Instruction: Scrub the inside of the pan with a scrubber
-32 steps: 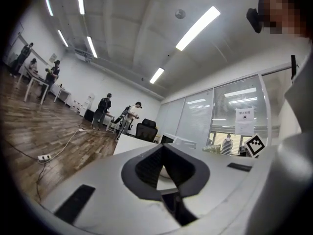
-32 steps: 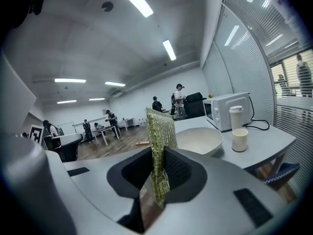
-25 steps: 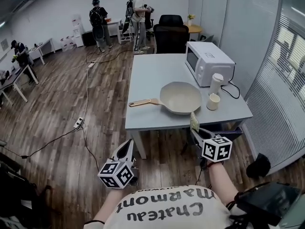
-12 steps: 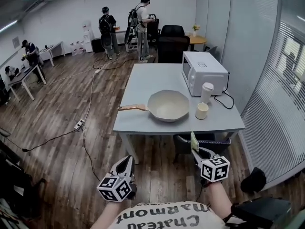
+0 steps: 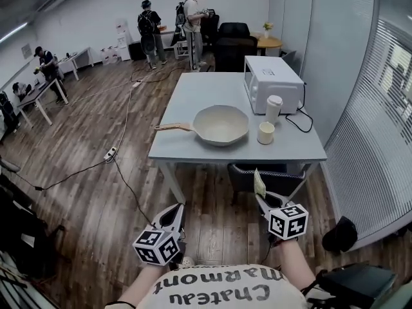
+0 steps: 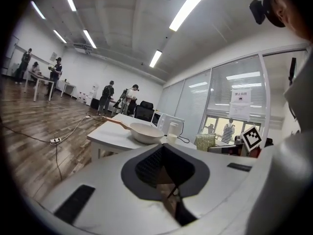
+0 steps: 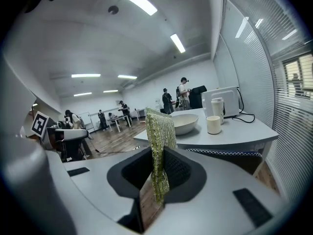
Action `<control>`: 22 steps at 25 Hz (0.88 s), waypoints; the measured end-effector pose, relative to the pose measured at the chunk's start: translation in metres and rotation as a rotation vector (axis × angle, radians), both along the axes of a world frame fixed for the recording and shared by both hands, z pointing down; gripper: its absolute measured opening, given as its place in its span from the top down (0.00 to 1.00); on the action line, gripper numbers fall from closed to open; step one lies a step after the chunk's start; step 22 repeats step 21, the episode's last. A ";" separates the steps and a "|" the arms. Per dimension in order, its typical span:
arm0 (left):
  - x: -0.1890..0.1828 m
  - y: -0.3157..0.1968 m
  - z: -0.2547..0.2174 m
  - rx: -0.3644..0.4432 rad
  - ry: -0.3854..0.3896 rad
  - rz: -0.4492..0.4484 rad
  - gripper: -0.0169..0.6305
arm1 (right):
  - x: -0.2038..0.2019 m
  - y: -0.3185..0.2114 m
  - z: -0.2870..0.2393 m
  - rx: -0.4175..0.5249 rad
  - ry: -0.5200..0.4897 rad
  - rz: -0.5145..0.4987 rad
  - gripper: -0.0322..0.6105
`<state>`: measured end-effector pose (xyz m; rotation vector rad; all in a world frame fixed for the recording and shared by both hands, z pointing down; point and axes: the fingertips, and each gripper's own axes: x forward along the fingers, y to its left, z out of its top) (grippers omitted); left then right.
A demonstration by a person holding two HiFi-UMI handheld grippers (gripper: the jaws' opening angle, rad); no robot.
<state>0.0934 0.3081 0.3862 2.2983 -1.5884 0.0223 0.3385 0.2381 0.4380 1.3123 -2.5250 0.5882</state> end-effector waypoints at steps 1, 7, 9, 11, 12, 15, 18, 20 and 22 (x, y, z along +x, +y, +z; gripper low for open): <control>0.002 0.002 -0.003 0.005 -0.008 0.001 0.99 | 0.002 0.002 -0.002 0.004 -0.005 -0.001 0.85; 0.002 0.018 -0.011 0.004 -0.003 -0.024 0.99 | 0.013 0.016 -0.010 0.021 -0.021 0.002 0.85; 0.003 0.026 -0.012 -0.003 0.008 -0.029 0.99 | 0.015 0.023 -0.009 0.012 -0.026 0.005 0.85; 0.006 0.035 -0.011 -0.008 0.008 -0.025 0.99 | 0.017 0.029 -0.009 0.005 -0.027 0.004 0.85; 0.008 0.039 -0.011 -0.008 0.007 -0.023 0.99 | 0.018 0.032 -0.009 0.004 -0.024 0.003 0.85; 0.006 0.048 -0.010 -0.009 0.007 -0.025 0.99 | 0.018 0.042 -0.008 0.007 -0.016 -0.002 0.85; 0.009 0.054 -0.008 -0.011 0.006 -0.019 0.99 | 0.020 0.049 -0.005 0.000 -0.011 -0.001 0.85; 0.013 0.058 -0.005 -0.016 0.006 -0.017 0.99 | 0.024 0.053 0.000 -0.010 -0.005 0.000 0.85; 0.015 0.061 -0.003 -0.019 0.006 -0.016 0.99 | 0.026 0.056 0.002 -0.016 -0.001 0.000 0.85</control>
